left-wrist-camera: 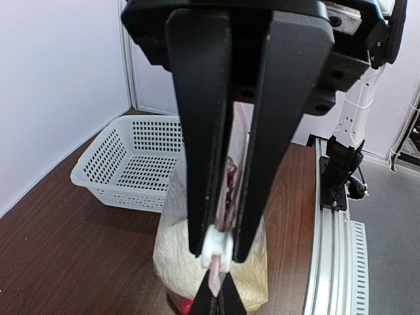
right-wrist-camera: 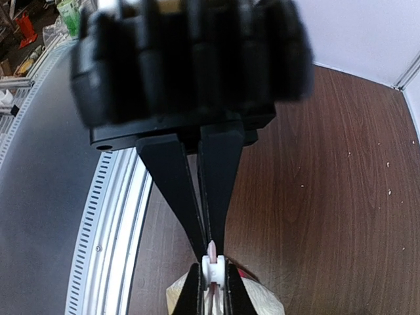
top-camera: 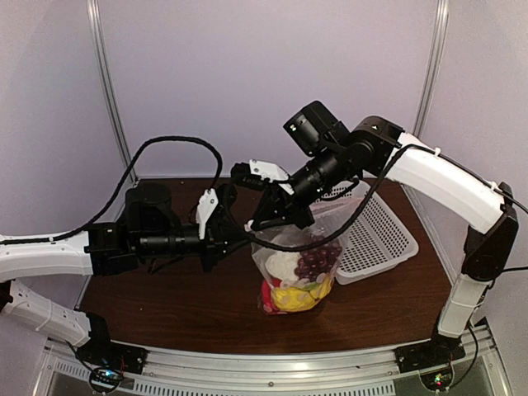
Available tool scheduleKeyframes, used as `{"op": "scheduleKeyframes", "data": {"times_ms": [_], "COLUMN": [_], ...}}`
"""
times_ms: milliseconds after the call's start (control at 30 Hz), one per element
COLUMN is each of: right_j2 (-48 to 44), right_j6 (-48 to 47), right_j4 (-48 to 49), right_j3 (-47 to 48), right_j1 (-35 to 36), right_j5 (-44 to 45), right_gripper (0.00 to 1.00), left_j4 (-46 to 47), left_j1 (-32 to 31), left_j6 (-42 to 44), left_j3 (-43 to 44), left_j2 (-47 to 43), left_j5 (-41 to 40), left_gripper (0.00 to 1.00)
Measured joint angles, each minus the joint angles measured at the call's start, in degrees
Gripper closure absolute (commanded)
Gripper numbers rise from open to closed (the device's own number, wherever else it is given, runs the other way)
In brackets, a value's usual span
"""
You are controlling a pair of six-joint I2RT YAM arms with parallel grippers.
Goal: Place the food in the zip-top bag and seal the zipper
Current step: Hold the zipper from the zipper food storage bag, then zip the zipper on the zipper food storage bag.
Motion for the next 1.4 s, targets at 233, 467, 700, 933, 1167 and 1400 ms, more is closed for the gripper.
{"op": "scheduleKeyframes", "data": {"times_ms": [233,467,700,933,1167,1400], "right_j2": [0.00,0.00,0.00,0.24,0.15,-4.17], "right_j6": [-0.15,-0.15,-0.13,-0.76,-1.73,-3.61], "right_j4": [-0.35,-0.57,-0.70,-0.59,-0.02,0.44], "right_j3": [0.09,0.44,0.68,0.81,-0.48,-8.09], "right_j1": [0.02,0.09,0.09,0.00,-2.25,-7.80], "right_j5": [0.00,0.02,0.09,1.25,1.01,-0.90], "right_gripper": [1.00,1.00,1.00,1.00,1.00,1.00], "left_j4": [0.07,0.31,0.63,0.44,0.87,0.66], "left_j1": [0.00,0.00,0.00,-0.15,-0.50,-0.22], "left_j6": [-0.07,0.00,0.28,0.20,0.20,0.22], "left_j3": [0.00,1.22,1.51,1.42,-0.48,-0.72], "left_j2": [0.02,0.61,0.79,0.57,-1.11,-1.11], "left_j5": [-0.79,-0.87,-0.48,-3.30,-8.33,-11.41], "left_gripper": [0.93,0.93,1.00,1.00,1.00,1.00]}}
